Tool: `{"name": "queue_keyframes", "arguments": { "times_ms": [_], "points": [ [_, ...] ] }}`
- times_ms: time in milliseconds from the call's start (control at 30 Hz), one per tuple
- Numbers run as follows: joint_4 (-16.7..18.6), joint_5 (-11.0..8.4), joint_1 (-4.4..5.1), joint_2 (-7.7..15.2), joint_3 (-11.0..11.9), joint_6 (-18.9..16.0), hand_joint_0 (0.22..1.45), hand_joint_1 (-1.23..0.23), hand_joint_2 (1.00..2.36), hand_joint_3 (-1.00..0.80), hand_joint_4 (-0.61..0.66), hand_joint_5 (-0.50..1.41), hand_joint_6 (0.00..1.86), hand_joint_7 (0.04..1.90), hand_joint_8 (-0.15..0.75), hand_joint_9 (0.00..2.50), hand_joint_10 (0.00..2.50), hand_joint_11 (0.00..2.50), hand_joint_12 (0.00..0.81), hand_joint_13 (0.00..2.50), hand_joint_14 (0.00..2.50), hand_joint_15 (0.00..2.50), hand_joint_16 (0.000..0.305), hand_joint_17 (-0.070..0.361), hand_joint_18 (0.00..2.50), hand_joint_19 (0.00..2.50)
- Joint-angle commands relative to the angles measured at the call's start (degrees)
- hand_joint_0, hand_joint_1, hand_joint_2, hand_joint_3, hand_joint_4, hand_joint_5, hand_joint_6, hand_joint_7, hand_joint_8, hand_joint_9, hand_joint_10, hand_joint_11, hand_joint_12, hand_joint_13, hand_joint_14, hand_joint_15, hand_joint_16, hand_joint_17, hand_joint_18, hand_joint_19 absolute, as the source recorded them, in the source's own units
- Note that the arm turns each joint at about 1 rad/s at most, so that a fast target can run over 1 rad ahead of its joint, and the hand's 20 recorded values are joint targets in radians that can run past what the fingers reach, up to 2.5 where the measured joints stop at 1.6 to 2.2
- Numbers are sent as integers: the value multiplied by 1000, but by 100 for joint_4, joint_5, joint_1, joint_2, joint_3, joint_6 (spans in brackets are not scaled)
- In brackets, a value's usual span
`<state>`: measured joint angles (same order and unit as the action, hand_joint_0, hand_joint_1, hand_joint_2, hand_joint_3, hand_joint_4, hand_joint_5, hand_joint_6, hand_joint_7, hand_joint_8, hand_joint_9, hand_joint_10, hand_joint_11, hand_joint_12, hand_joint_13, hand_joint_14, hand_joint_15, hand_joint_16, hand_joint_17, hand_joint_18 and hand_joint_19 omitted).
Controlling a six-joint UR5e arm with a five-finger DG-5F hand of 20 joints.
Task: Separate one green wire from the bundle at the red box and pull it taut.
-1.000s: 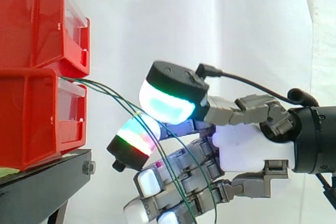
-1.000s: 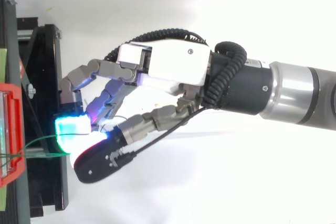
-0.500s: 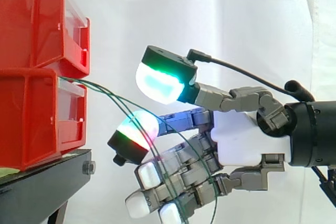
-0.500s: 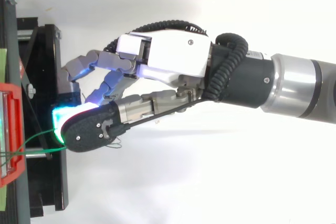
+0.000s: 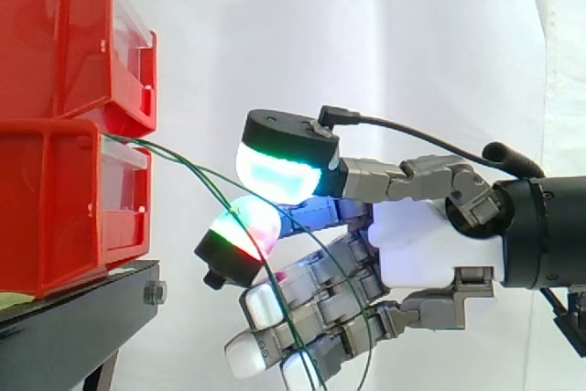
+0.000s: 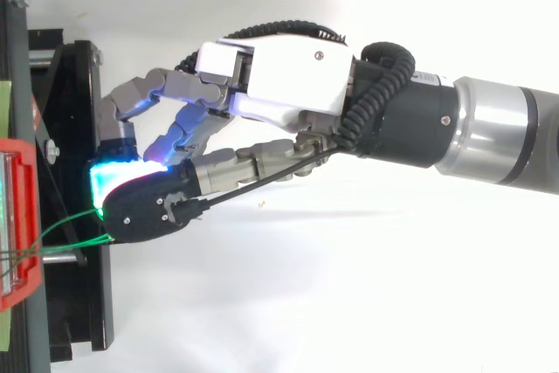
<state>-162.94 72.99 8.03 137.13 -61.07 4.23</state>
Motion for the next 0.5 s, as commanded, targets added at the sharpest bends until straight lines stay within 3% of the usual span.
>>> {"name": "queue_keyframes", "arguments": {
  "times_ms": [0, 300, 467],
  "points": [
    [-1, 23, -12, -2, 7, 7, 560, -576, 1008, -418, 206, -195, 801, 1138, 344, 931, 17, 613, 365, 892, 11, 326, 57, 127, 882, 456],
    [-62, 58, -12, -29, 7, 7, 518, -505, 1000, -500, 216, -188, 789, 1161, 356, 943, 15, 613, 377, 899, 10, 329, 59, 133, 902, 453],
    [-150, 58, -12, -90, -1, 16, 529, -599, 1000, -500, 213, -187, 786, 1166, 351, 944, 15, 617, 373, 894, 12, 331, 58, 131, 895, 447]
  ]
}}
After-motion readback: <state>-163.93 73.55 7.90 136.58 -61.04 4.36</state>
